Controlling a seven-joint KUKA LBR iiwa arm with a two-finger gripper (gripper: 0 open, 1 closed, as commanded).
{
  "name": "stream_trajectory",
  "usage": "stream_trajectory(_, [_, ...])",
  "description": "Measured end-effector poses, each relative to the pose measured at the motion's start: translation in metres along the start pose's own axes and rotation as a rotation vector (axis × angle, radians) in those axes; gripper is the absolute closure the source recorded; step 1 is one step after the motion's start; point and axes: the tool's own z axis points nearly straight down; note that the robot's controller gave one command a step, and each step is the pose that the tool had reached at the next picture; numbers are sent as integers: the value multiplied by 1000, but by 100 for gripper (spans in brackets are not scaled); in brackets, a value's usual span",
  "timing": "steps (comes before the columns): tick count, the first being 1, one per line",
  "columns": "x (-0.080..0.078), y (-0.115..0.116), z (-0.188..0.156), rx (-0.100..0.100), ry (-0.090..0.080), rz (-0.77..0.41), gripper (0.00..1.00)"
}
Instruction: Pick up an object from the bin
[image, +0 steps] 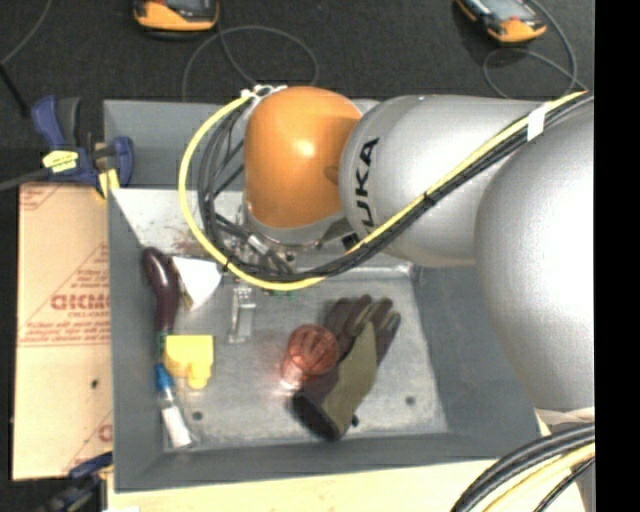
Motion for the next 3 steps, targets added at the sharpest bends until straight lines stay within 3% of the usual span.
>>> stream_trajectory(1, [-1,-1,-5,-1,-8,4,0])
stream_trajectory(2, [6,10,34,-1,-14,-190,0])
stream_trajectory(3, [20,21,67,1,-8,-508,0])
